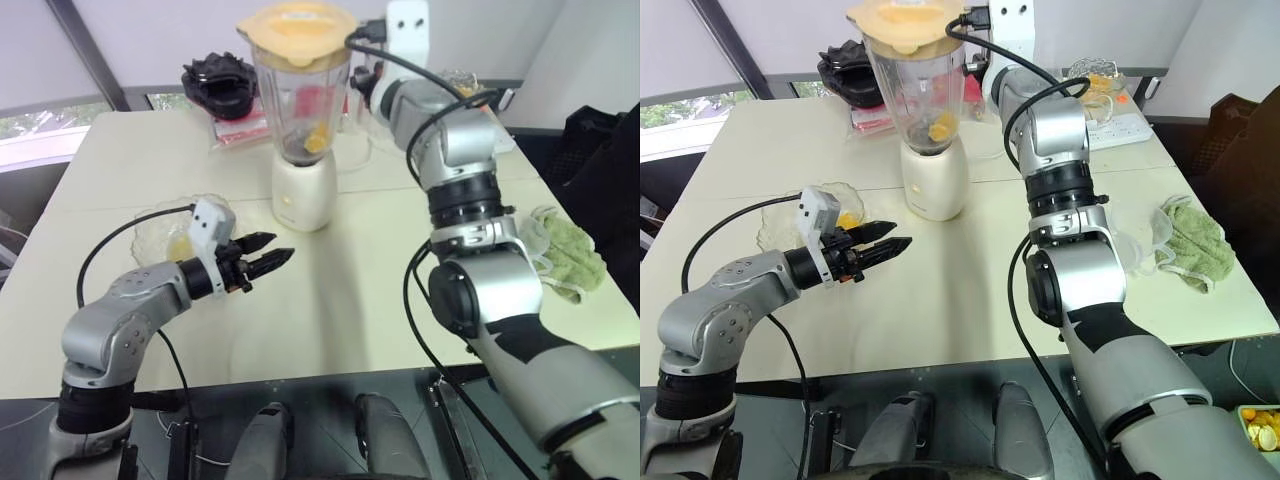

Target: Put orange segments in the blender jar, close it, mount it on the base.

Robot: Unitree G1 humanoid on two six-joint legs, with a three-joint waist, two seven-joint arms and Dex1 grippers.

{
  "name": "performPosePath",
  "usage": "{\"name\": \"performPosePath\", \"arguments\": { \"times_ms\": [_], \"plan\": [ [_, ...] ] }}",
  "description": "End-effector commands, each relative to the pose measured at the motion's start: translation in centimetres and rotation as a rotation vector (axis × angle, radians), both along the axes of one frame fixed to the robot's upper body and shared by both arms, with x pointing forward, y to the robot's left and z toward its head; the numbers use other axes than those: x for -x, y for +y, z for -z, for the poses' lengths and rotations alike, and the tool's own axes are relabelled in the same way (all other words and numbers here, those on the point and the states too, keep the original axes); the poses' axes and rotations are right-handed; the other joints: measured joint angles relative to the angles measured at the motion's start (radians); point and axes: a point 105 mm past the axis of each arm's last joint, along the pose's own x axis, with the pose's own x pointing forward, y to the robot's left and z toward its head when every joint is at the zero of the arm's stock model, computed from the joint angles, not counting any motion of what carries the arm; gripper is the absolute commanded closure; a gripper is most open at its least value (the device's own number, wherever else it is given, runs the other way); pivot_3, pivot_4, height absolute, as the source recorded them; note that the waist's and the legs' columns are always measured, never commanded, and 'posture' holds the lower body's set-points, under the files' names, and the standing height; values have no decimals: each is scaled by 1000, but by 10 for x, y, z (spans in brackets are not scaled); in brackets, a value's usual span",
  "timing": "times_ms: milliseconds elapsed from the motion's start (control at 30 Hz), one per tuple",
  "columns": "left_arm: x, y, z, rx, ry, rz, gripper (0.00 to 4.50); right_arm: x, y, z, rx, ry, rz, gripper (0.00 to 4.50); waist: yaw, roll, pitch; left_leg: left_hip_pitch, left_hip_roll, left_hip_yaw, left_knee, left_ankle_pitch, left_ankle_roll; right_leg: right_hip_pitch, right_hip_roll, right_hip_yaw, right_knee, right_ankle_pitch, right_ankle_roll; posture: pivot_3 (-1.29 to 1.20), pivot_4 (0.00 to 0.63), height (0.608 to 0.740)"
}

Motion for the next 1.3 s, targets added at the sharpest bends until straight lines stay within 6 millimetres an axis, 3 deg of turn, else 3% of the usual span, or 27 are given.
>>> {"name": "performPosePath", "arguments": {
  "times_ms": [33,267,433,667,800,933,1200,1300],
  "plan": [
    [-2,-2,-10,8,-47,19,1882,11,5,-24,-21,-73,-21,3495,0,0,0,0,0,0,0,0,0,0,0,0,0,0,0,0,150,740],
    [-5,-4,-12,10,-55,27,1882,5,1,2,14,-13,-6,3495,1,0,0,0,0,0,0,0,0,0,0,0,-1,0,0,0,150,740],
    [-5,-5,-12,11,-59,28,1882,3,1,7,39,-9,-17,3495,1,0,0,0,0,0,0,0,0,0,0,0,0,0,0,0,150,740],
    [-5,-6,-13,11,-63,29,1826,3,1,11,47,-16,-28,61,0,0,0,0,0,0,0,0,0,0,0,0,0,0,0,0,150,740],
    [-4,-7,-16,16,-72,34,1826,7,-1,13,66,-31,-37,23,-1,0,0,0,0,0,0,0,0,0,0,0,0,0,0,0,150,740],
    [-6,-6,-21,28,-72,30,1826,27,-14,29,120,-54,-73,23,4,0,0,0,0,0,0,0,0,0,0,0,-1,0,0,0,150,740],
    [-9,10,-23,14,-61,-19,1826,88,-33,57,203,-94,-322,23,1,0,0,0,0,0,1,0,0,1,0,0,-1,0,0,0,150,740],
    [-4,21,-26,-14,-75,-54,1826,123,-61,58,292,-119,-468,23,6,-1,0,1,0,0,1,0,0,3,0,-1,-1,0,1,0,150,740]
  ]
}}
